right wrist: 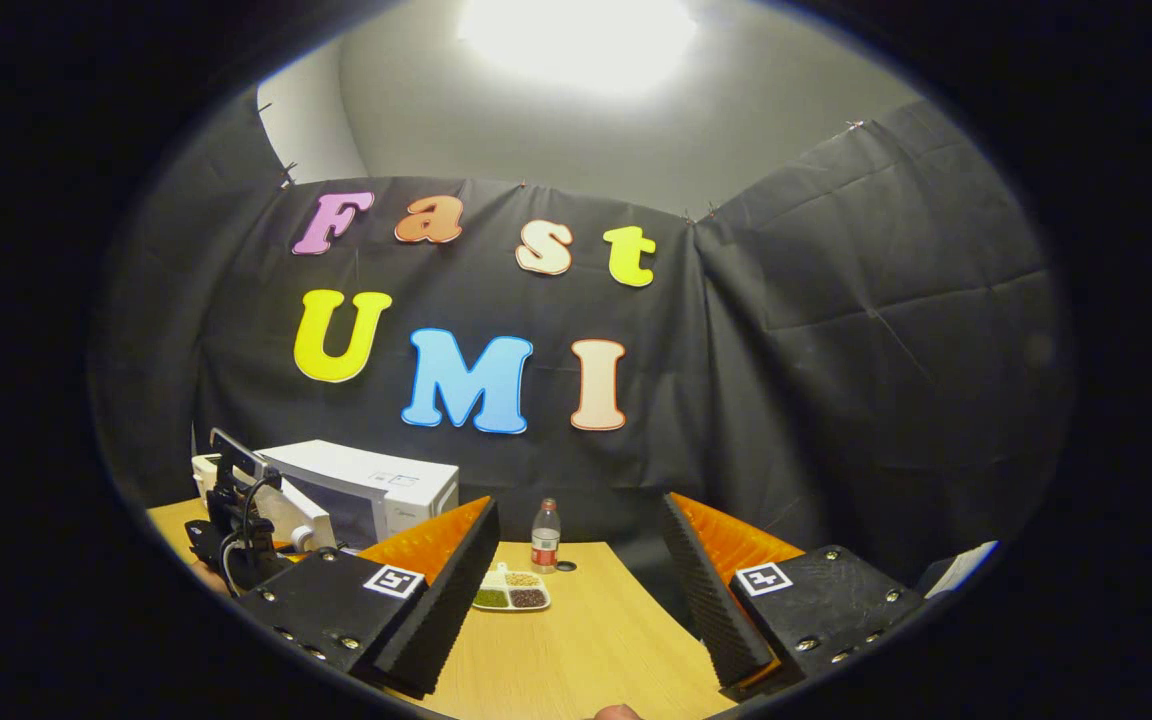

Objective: Open the microwave oven with the left hand, put the food in, and close the microwave oven.

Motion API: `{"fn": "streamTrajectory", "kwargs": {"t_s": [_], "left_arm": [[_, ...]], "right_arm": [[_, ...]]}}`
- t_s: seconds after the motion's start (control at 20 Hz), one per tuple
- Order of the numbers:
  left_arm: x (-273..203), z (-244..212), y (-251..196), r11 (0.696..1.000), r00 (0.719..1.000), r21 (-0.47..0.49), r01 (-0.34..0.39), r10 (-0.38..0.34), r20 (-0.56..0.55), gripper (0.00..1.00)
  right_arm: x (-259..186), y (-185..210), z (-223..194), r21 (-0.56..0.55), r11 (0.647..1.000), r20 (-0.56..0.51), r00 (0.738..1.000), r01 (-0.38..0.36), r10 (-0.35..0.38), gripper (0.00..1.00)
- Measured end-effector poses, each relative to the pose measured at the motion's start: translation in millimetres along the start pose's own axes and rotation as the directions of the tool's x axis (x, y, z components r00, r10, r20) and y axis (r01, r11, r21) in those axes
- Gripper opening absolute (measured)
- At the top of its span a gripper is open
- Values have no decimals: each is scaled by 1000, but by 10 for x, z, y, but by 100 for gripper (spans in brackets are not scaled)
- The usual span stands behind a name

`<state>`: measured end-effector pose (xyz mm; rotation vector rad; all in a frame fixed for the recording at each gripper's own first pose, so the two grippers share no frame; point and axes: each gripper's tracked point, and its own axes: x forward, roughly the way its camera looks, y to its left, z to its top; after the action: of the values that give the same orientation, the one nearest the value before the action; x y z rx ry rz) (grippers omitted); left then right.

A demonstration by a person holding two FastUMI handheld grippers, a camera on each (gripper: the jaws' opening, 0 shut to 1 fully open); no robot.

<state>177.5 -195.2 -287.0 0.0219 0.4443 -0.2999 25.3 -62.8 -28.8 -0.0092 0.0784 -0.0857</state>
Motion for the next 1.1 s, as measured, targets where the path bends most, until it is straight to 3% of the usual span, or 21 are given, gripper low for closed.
{"fn": "streamTrajectory", "kwargs": {"t_s": [0.25, 0.45, 0.5, 1.1], "left_arm": [[-471, -178, 452, 996, 996, -17, -91, 90, -22, 12], [-743, -285, 800, 992, 993, -32, -118, 117, -32, 12], [-785, -315, 869, 993, 993, -35, -115, 114, -31, 15], [-1183, -482, 1665, 999, 999, -3, 45, -45, -21, 12]], "right_arm": [[-51, 204, -43, 29, 995, -3, 995, -98, 98, 98], [-69, 498, 28, 49, 988, 11, 989, -149, 149, 97], [-70, 585, 40, 47, 986, 13, 987, -158, 157, 97], [-228, 1830, 148, 39, 983, 6, 984, -180, 180, 97]]}}
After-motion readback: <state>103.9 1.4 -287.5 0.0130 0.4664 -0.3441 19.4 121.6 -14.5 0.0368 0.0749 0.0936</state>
